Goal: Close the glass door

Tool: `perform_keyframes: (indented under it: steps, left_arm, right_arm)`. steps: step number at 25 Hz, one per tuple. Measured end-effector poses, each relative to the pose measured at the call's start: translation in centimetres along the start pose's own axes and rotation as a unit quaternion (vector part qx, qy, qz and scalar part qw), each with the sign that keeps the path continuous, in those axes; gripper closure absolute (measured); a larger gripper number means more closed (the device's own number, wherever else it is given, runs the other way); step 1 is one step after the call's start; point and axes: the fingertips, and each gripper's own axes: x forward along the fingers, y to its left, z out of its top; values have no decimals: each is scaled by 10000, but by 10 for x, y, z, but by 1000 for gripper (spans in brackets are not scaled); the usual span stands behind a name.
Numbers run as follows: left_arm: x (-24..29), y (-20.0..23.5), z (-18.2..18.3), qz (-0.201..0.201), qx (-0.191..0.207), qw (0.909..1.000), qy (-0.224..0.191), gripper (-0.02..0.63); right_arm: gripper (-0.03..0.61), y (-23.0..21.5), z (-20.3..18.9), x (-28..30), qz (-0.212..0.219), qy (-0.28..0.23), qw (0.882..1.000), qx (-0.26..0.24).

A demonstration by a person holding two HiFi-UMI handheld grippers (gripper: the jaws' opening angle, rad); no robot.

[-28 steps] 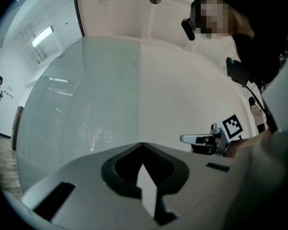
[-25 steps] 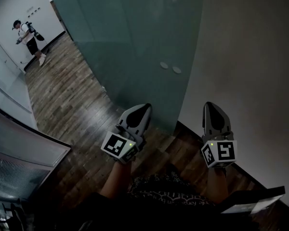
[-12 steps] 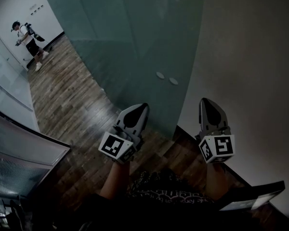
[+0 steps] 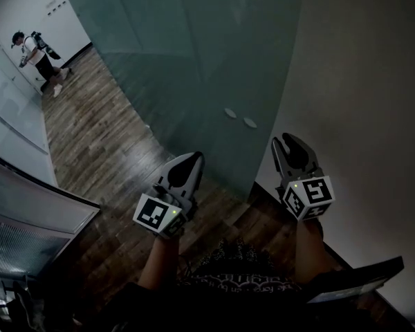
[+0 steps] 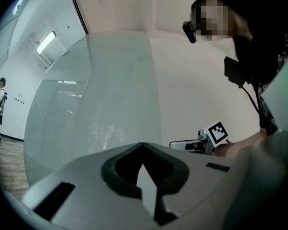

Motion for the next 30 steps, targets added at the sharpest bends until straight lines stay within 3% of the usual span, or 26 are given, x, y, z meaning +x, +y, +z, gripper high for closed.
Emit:
perform_keyframes:
  steps: [11,20,30]
  left_arm:
    - [-28,0,11,147,23,9999,38,612]
    - [-42,15,0,552,114,9984,94,612]
    - [-62,27,-9,1032,230,9943,144,612]
  right_arm:
    - [483,10,-12,28,412,413,9983,50]
    - [483,4,-26,35,386,398,9985,13]
    - [483,18,-36,27,663,290,9974,67]
